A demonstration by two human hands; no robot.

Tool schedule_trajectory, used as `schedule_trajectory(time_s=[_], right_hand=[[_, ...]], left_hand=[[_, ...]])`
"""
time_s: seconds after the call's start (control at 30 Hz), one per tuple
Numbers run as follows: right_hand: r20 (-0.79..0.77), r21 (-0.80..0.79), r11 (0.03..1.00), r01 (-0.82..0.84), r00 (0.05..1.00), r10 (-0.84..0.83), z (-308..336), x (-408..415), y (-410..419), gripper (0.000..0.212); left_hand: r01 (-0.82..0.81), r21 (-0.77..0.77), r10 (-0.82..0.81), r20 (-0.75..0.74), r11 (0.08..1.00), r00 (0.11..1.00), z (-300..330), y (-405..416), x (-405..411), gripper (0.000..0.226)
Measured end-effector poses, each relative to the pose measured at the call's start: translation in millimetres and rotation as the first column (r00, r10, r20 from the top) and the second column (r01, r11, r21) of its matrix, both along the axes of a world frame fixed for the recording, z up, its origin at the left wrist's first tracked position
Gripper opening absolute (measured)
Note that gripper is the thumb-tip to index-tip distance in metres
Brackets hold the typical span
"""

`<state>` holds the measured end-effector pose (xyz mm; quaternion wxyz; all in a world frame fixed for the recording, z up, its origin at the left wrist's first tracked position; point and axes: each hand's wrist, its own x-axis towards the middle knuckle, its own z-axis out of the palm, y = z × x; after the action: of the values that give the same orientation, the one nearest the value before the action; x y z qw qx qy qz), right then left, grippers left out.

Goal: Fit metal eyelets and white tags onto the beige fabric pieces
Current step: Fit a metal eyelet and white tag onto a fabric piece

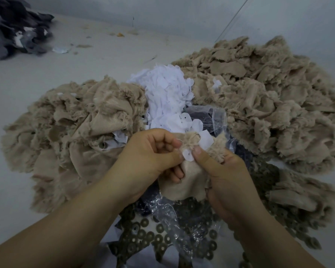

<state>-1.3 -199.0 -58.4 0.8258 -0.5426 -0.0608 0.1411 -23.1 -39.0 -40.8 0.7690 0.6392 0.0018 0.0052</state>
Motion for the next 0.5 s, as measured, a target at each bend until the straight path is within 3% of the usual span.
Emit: schedule_trajectory(time_s=[0.13, 0.27, 0.4, 0.5], right_hand=[[0.016, -0.072, 0.997, 0.014, 1.000, -0.013, -3.3, -0.4, 0.4, 0.020], [0.019, -0.071, 0.997, -0.014, 1.000, 0.015, -4.2, -2.0, 2.5, 0.040], [0.073, -0.108, 0.994, -0.017, 0.997, 0.025, -6.1, -2.6, 3.7, 0.039], [0.010, -0.078, 0.997, 0.027, 1.000, -0.026, -7.2, -1.6, 3.5, 0.032]], left_hand=[[-0.095, 0.108, 0.090, 0.049, 0.990, 0.995, -2.2, -4.7, -0.5, 0.021], [-0.184, 0.205, 0.173, 0.073, 0.961, 0.982, -3.7, -7.9, 0.5, 0.021], [-0.175, 0.191, 0.168, 0.051, 0.966, 0.984, -2.8, -8.4, 1.4, 0.022], [-0.146, 0.150, 0.145, 0.013, 0.978, 0.989, -3.2, -9.3, 0.5, 0.022]])
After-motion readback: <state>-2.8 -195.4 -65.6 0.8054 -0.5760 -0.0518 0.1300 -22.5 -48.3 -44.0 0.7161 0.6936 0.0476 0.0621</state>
